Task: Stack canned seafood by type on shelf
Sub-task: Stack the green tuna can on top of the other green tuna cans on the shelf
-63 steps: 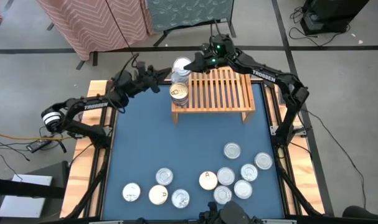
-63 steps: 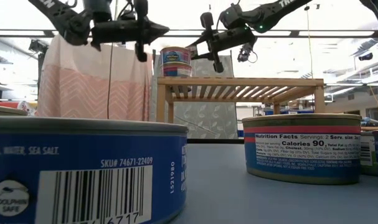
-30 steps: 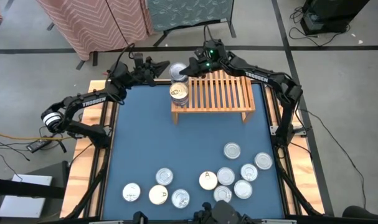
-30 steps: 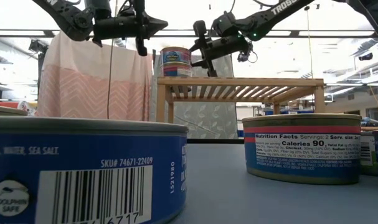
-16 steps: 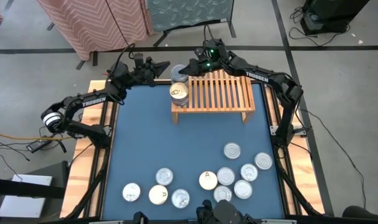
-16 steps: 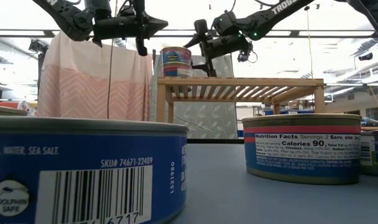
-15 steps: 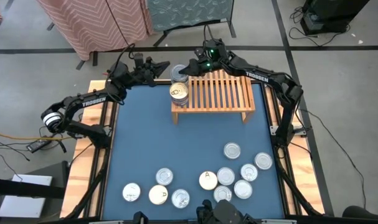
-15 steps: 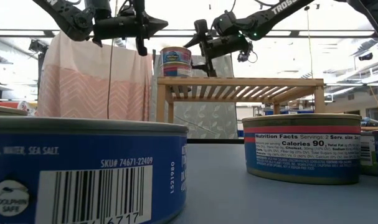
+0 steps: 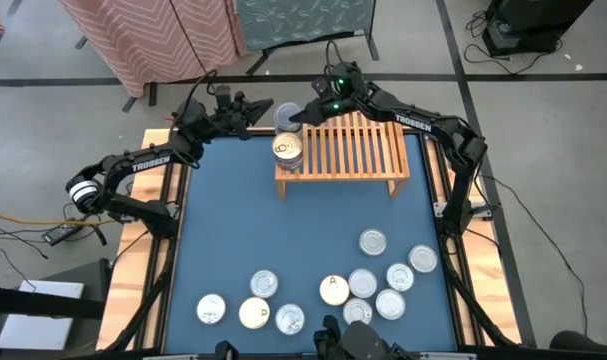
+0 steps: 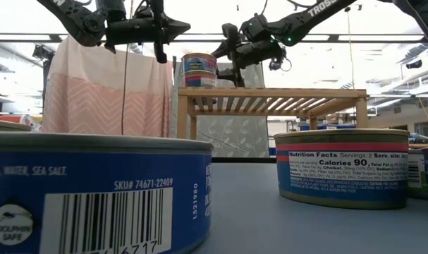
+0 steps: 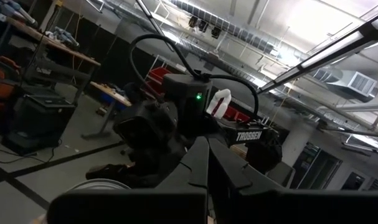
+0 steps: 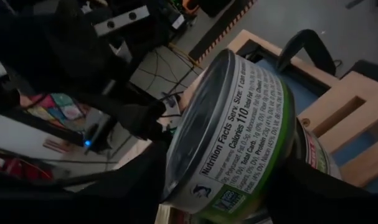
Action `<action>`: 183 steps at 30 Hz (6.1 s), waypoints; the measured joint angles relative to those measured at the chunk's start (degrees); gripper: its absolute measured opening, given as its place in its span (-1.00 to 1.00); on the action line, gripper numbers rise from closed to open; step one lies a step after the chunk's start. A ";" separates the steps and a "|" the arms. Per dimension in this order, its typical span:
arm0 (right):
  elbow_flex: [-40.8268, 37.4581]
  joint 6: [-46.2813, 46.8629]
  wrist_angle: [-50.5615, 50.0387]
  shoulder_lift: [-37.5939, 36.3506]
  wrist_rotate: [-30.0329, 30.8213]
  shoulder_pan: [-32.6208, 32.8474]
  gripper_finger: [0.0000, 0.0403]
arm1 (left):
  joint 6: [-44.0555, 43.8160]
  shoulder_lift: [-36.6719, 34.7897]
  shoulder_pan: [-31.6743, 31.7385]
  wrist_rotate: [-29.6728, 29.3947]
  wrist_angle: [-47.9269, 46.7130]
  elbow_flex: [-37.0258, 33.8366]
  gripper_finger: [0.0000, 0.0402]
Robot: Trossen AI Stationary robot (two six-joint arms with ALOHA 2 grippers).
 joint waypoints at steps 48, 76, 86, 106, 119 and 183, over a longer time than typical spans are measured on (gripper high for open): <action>0.09 -23.69 -4.32 -0.13 1.12 0.99 0.62 | -0.09 0.00 0.00 0.11 -0.47 -0.04 -0.98; 2.58 -36.36 -14.99 -1.56 10.29 1.58 0.60 | 1.62 0.00 0.00 0.39 -3.34 -0.07 -0.98; 2.49 -37.64 -16.26 -4.87 12.56 1.45 0.59 | 1.89 0.00 0.00 0.37 -3.41 -0.07 -0.98; 2.49 -40.65 -26.52 -8.47 20.75 0.19 0.48 | 6.41 -0.66 0.03 3.31 -10.05 -0.04 -0.98; 2.16 -43.86 -51.97 -21.53 9.90 10.43 0.05 | 20.19 -18.15 -2.08 7.01 -31.17 0.07 -0.99; -21.00 -12.27 -31.05 -17.45 39.63 38.58 -0.98 | 24.98 -29.53 -15.49 -2.82 -82.00 -0.08 -0.99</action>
